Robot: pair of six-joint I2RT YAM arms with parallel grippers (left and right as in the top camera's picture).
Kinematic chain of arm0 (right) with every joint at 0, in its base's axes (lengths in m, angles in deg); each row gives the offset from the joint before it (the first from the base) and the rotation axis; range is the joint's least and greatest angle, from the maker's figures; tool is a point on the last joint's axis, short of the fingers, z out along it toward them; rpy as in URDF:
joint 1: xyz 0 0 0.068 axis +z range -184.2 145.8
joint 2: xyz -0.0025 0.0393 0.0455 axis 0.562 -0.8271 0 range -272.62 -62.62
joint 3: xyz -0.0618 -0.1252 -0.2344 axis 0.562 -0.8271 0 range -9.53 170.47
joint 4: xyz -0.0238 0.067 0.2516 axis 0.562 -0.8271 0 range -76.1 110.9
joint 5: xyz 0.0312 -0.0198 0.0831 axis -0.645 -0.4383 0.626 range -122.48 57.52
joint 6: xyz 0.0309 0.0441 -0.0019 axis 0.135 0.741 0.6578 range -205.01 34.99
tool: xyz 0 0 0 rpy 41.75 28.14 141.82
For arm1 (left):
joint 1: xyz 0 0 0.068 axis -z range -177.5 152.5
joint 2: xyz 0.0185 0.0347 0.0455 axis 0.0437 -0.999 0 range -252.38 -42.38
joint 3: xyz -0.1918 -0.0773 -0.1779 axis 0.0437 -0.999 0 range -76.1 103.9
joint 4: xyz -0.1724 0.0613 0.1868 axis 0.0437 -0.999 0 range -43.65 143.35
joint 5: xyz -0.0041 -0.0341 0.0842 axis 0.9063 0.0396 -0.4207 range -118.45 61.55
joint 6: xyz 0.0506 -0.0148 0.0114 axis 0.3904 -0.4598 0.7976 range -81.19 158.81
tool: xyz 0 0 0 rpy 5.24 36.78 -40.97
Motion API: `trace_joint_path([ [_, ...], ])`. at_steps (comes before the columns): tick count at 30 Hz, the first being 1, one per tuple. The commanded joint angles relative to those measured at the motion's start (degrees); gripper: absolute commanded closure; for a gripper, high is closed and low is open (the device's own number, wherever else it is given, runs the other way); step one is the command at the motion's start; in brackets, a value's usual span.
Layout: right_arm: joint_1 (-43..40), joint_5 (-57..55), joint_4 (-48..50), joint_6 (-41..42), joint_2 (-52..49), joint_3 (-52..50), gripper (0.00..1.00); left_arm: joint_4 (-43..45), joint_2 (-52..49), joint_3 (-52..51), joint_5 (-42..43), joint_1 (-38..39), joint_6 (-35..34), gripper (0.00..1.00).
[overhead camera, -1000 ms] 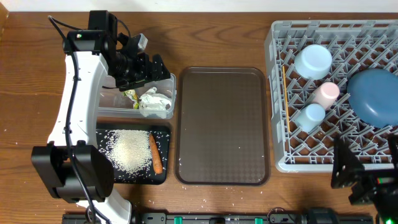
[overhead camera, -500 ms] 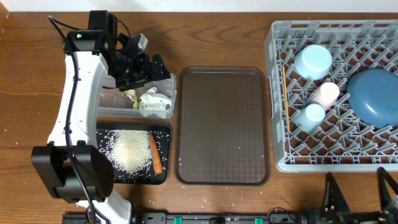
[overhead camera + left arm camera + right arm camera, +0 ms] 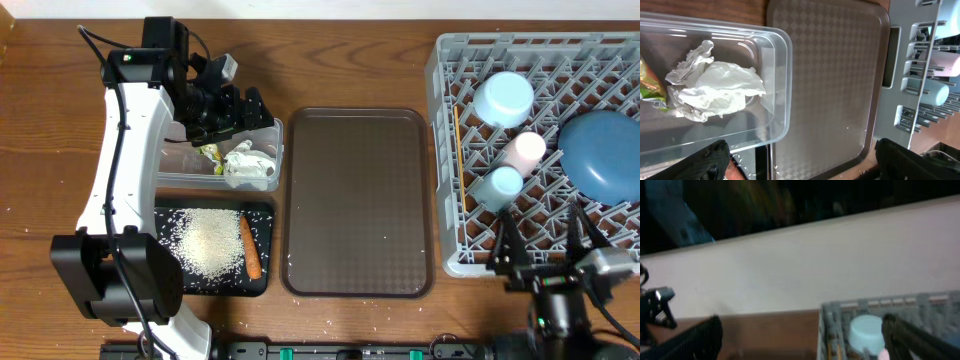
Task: Sort waste into correct bins and load items into the dishwasher rack
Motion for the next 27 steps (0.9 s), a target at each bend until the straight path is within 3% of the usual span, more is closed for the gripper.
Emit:
trace_joint_path([
  [1,0.6,0.5,5.8,1.6,1.4,-6.0,0.01,-0.2,-0.3,-0.3,-0.5,-0.1,0.0,0.05],
  [7,0.6,0.5,13.8,1.6,1.4,-14.8,0.01,-0.2,-0.3,-0.3,-0.5,-0.1,0.0,0.05],
  [18,0.7,0.5,16.3,-2.1,1.4,-25.7,0.01,-0.2,-0.3,-0.3,-0.5,-0.1,0.0,0.05],
  [27,0.7,0.2,8.8,-13.9,1.4,-25.9,0.01,-0.2,-0.3,-0.3,-0.5,-0.1,0.0,0.05],
])
